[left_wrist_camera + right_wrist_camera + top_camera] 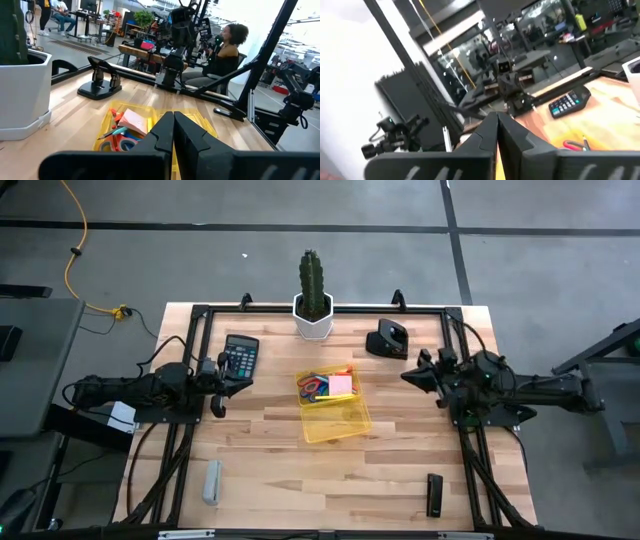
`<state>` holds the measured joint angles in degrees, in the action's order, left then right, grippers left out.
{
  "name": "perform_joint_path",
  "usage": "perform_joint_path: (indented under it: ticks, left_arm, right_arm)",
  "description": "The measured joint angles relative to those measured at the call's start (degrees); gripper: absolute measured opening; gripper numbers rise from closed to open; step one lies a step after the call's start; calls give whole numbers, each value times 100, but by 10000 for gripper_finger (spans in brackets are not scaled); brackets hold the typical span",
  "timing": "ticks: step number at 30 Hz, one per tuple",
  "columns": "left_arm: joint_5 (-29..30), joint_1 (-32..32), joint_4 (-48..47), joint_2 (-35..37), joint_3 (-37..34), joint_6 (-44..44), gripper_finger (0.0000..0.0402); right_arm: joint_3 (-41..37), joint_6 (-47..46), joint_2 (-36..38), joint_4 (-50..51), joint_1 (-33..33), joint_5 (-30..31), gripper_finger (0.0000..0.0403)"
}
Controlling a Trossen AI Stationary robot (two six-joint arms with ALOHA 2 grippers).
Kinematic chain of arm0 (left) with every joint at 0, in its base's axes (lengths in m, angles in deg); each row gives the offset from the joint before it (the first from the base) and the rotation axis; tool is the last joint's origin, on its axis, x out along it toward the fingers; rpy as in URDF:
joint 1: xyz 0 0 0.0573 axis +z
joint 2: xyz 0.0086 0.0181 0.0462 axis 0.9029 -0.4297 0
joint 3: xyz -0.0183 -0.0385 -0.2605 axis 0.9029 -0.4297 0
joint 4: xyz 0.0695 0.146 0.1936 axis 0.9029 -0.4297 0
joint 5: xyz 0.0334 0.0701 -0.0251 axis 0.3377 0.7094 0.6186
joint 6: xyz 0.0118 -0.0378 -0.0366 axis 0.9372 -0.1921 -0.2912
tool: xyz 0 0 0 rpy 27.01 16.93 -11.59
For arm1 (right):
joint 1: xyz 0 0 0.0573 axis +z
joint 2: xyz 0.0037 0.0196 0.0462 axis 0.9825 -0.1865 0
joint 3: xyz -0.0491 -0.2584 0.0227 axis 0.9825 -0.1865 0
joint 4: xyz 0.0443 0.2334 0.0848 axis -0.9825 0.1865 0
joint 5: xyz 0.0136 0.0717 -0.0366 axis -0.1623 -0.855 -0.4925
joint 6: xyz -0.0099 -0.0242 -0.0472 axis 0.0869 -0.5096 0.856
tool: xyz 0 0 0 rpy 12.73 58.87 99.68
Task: Pack school essentials
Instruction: Return to Home Position
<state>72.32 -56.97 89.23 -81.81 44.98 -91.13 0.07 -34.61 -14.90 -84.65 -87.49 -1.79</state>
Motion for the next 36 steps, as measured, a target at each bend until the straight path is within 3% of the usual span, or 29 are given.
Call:
perform_joint_path:
  ticks: [5, 11, 18, 24, 30, 36]
  left_arm:
    - [0, 0, 0, 0, 0, 2, 1]
    - [0, -2, 0, 0, 2, 0, 1]
    - [0, -2, 0, -2, 2, 2, 1]
    - [22, -2, -2, -20, 7, 2, 1]
    - [50, -2, 17, -44, 7, 2, 1]
    - [52, -2, 15, -45, 7, 2, 1]
  right_arm:
    - [-378, 141, 471, -186, 690, 796, 0]
    - [-1031, 407, 842, -931, 1385, 1113, 0]
    - [-1011, 435, 1994, 98, 1159, 696, 0]
    - [-1029, 518, 1964, 1076, 878, 287, 0]
    - [-1029, 1477, 1970, 1520, 862, 265, 0]
    - [-1029, 2403, 1830, 1686, 862, 793, 0]
